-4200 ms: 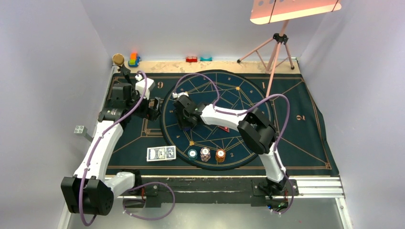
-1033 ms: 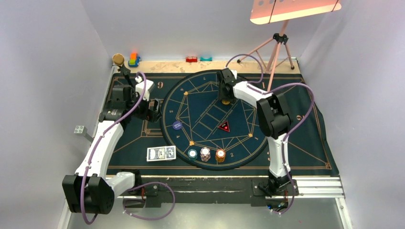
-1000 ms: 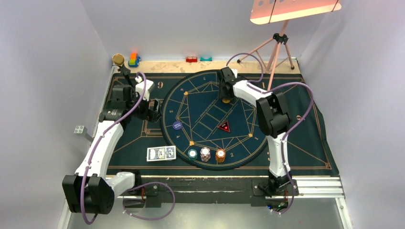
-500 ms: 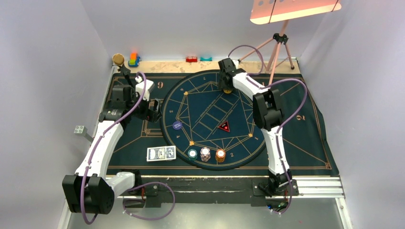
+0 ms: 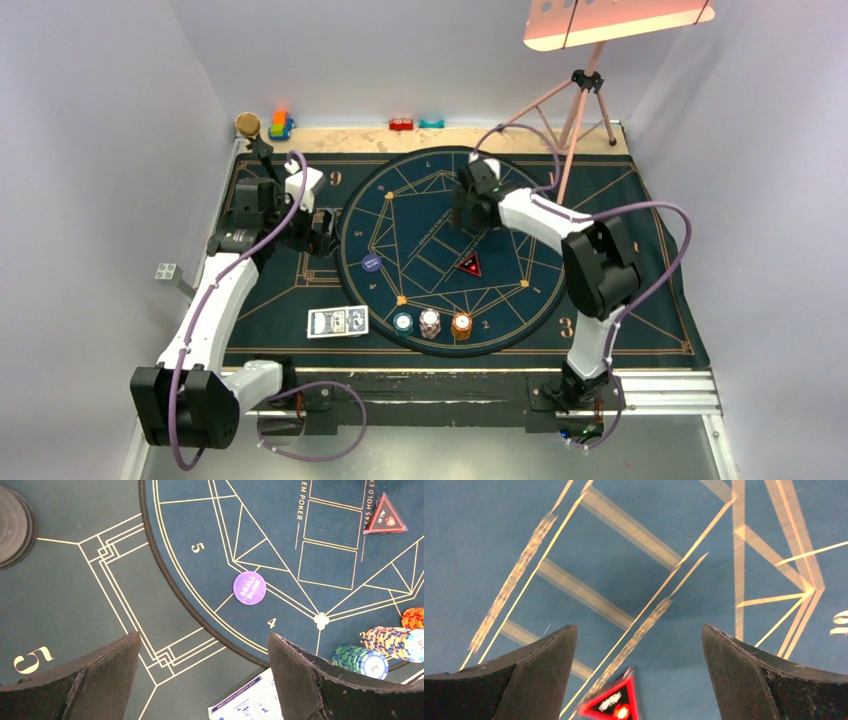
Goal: Distribute texas hold em gaming equipment
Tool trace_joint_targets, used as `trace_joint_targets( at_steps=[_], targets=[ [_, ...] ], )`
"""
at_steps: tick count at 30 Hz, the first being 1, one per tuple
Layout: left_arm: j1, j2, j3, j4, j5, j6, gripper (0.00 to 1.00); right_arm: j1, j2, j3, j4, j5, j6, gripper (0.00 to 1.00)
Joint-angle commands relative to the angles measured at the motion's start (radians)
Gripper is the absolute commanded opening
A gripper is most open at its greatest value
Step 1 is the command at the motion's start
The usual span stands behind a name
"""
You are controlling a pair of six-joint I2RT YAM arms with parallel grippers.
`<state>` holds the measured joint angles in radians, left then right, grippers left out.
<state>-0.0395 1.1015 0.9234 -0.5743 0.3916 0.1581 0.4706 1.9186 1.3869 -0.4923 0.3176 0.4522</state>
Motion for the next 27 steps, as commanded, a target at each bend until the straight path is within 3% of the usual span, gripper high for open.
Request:
trace_joint_targets(
  at_steps=[1, 7, 22, 27],
  targets=[
    [0.007, 0.0, 0.014, 0.006, 0.015, 0.013, 1.0, 0.171, -0.105, -0.137, 0.06, -0.01, -0.01, 0.98],
    [0.008, -0.002, 0.015, 0.004, 0.007, 0.009, 1.0, 0.214, -0.13, -0.206, 0.086, -0.034, 0.003, 0.98],
    [0.009, -0.008, 0.015, 0.009, -0.011, 0.009, 1.0, 0.213, -0.11, -0.261, -0.039, 0.097, 0.074, 0.84],
    [0.009, -0.01, 0.018, 0.007, -0.011, 0.008, 1.0, 0.214, -0.143, -0.31, -0.099, 0.131, 0.144, 0.73]
  ],
)
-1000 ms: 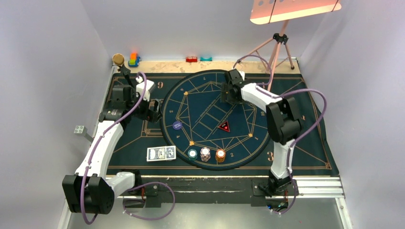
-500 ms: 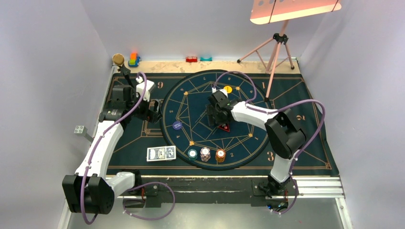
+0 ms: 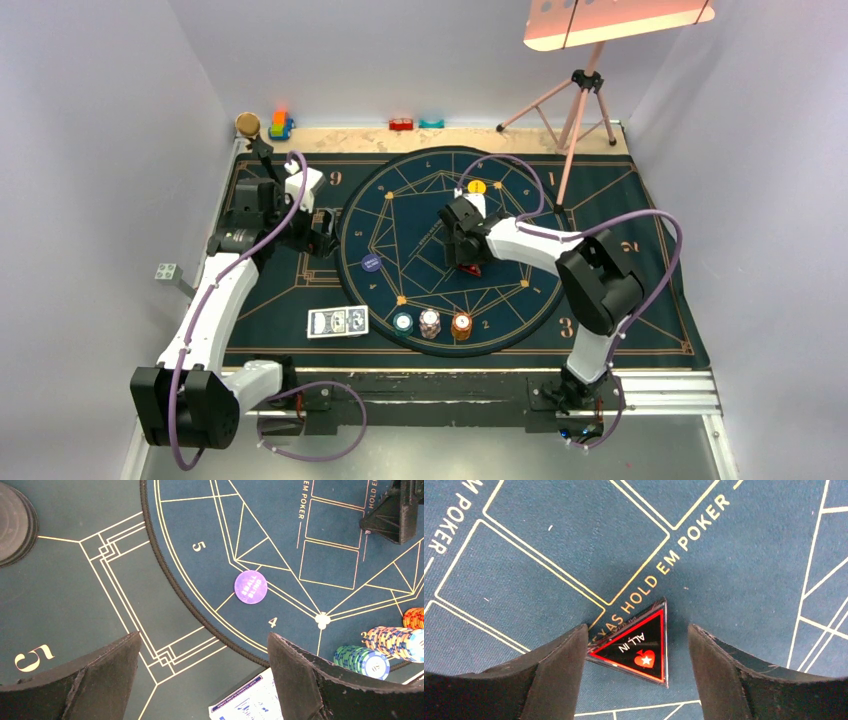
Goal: Distribute texas hold em gaming equipment
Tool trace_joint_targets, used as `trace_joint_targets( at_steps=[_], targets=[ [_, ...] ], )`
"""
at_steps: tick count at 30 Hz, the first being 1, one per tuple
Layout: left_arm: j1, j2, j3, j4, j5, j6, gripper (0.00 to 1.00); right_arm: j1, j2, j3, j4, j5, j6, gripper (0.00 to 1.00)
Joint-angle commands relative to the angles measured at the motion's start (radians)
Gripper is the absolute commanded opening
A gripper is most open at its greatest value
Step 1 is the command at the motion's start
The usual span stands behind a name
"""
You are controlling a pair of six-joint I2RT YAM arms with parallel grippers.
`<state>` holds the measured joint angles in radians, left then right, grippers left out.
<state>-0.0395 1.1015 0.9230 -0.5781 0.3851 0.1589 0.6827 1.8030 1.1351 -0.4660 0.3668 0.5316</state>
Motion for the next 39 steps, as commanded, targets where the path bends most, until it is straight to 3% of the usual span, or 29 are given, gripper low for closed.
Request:
trace_joint_targets(
  at_steps=[1, 5, 9, 17, 21, 27, 34, 39],
  targets=[
    [0.007, -0.01, 0.02, 0.01, -0.004, 0.007, 1.0, 0.0, -0.039, -0.067, -0.144, 0.105, 0.093, 0.7],
    [0.007, -0.012, 0.02, 0.008, -0.005, 0.008, 1.0, -0.027, -0.112, -0.126, -0.176, 0.159, 0.194, 0.61],
    [0.008, -0.016, 0.025, 0.002, -0.001, 0.009, 1.0, -0.089, -0.173, -0.19, -0.202, 0.142, 0.235, 0.59],
    [0.007, -0.015, 0.029, -0.005, 0.015, 0.008, 1.0, -0.162, -0.359, -0.282, -0.266, 0.135, 0.31, 0.58],
    [0.007, -0.013, 0.026, -0.004, 0.021, 0.01, 1.0, -0.163, -0.352, -0.262, -0.297, 0.128, 0.311, 0.66],
    [0.008, -0.02, 0.013, -0.001, 0.041, 0.012, 1.0, -0.148, -0.396, -0.181, -0.229, 0.093, 0.176, 0.79],
    [0.009, 0.015, 0.006, 0.004, 0.073, -0.005, 1.0, 0.036, -0.515, -0.035, -0.078, -0.041, -0.108, 0.86],
    [0.008, 0.03, -0.001, 0.012, 0.079, -0.018, 1.0, 0.168, -0.489, -0.018, 0.018, -0.253, -0.279, 0.93]
  ],
)
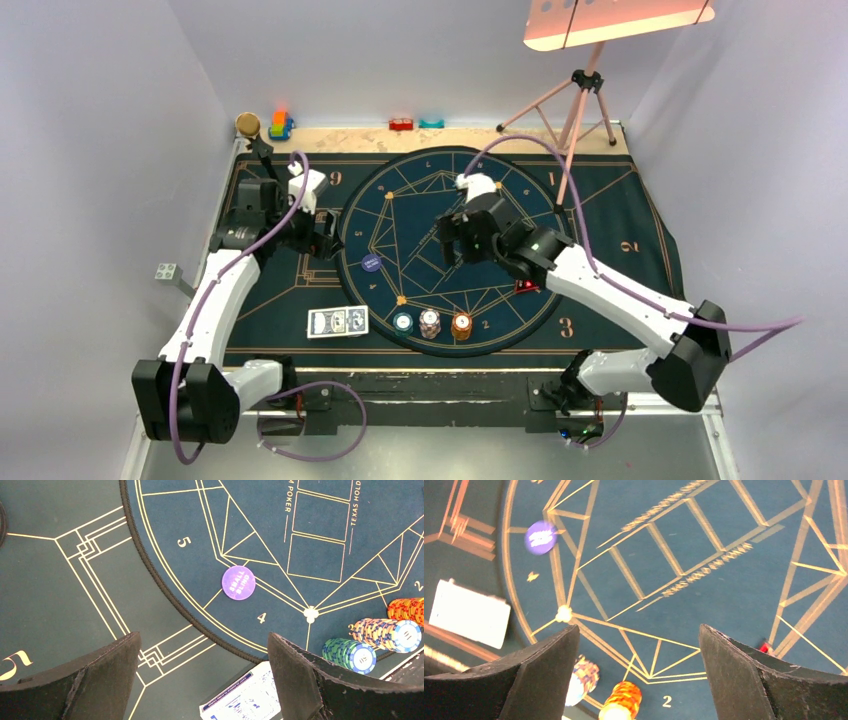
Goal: Distribute texas hold em gaming equipment
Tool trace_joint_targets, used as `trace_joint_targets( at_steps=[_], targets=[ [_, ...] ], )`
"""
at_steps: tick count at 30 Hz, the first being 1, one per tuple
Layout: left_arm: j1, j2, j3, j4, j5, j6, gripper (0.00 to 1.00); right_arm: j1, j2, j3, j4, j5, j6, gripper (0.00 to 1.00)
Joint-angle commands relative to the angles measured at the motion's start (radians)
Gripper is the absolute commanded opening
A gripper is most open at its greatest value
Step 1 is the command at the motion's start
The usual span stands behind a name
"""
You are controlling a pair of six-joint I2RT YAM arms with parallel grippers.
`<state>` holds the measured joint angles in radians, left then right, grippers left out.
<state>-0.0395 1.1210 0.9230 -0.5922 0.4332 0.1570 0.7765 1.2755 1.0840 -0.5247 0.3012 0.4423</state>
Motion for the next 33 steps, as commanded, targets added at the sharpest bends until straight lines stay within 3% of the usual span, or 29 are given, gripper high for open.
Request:
trace_joint_targets(
  at_steps=[1, 8, 16, 23, 33],
  targets=[
    [0.008, 0.013, 0.0, 0.026, 0.031, -0.014, 0.99, 0.096, 0.061, 0.053, 0.069, -0.223, -0.219, 0.95],
    [0.007, 0.005, -0.002, 0.031, 0.014, -0.016, 0.99, 0.28, 0.153, 0.025, 0.178, -0.27, -0.421, 0.98],
    [0.008, 0.009, -0.006, 0.041, 0.009, -0.017, 1.0, 0.313, 0.237, 0.077, 0.171, -0.418, -0.435, 0.97],
    [0.008, 0.009, -0.009, 0.048, 0.0, -0.027, 1.0, 0.335, 0.346, 0.093, 0.165, -0.392, -0.47, 0.9],
    [0.009, 0.002, -0.008, 0.049, -0.013, -0.03, 1.0, 0.355, 0.386, 0.045, 0.188, -0.402, -0.463, 0.91]
  ],
)
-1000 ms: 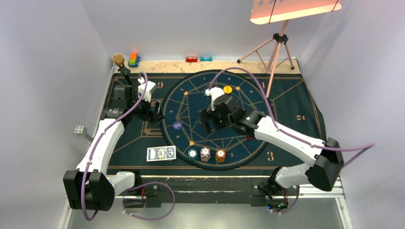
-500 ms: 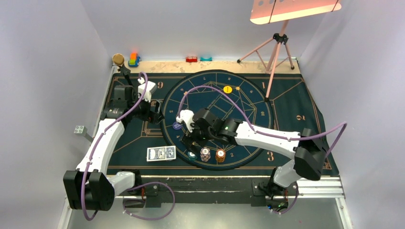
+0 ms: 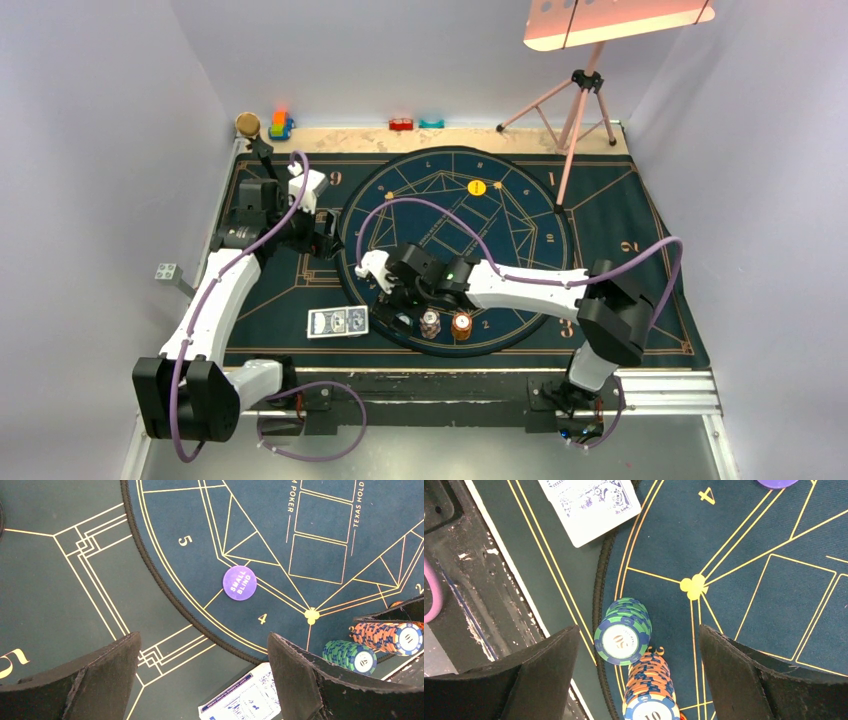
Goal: Distribute texas hold em gaming equipment
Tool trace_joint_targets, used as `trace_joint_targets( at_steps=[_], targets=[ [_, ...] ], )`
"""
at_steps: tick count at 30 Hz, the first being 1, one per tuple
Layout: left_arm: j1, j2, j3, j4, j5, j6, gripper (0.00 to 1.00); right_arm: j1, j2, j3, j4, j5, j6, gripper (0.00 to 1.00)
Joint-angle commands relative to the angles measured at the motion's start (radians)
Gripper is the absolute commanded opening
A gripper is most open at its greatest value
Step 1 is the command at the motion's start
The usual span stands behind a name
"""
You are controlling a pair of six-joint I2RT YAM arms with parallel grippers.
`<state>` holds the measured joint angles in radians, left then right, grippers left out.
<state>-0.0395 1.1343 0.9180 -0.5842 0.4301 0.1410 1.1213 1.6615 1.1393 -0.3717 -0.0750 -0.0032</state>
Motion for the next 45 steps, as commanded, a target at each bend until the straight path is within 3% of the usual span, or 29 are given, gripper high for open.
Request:
trace_joint_targets(
  at_steps=[1, 5, 9, 13, 25, 33, 39, 45],
  targets=[
    [0.008, -0.011, -0.004, 0.04, -0.012, -0.014, 1.0, 0.012, 0.007, -0.015, 0.037, -0.026, -0.02, 0.91],
    [0.012, -0.015, -0.007, 0.045, -0.023, -0.014, 1.0, 0.018, 0.024, -0.033, 0.041, 0.001, -0.026, 0.88],
    [0.016, -0.01, -0.007, 0.05, -0.033, -0.018, 1.0, 0.02, 0.024, -0.054, 0.07, 0.024, -0.023, 0.76],
    [0.019, -0.011, -0.008, 0.053, -0.038, -0.02, 1.0, 0.02, 0.029, -0.057, 0.077, 0.051, -0.021, 0.69],
    [0.022, -0.017, -0.008, 0.05, -0.042, -0.017, 1.0, 0.02, 0.028, -0.068, 0.089, 0.026, -0.004, 0.37],
    [0.024, -0.029, -0.01, 0.053, -0.05, -0.014, 1.0, 0.02, 0.025, -0.078, 0.087, -0.049, -0.016, 0.09],
    [0.025, -0.034, -0.013, 0.054, -0.053, -0.013, 1.0, 0.02, 0.046, -0.063, 0.056, -0.06, -0.028, 0.0],
    [0.026, -0.041, -0.014, 0.056, -0.054, -0.013, 1.0, 0.02, 0.037, -0.067, 0.046, -0.035, -0.028, 0.0]
  ],
)
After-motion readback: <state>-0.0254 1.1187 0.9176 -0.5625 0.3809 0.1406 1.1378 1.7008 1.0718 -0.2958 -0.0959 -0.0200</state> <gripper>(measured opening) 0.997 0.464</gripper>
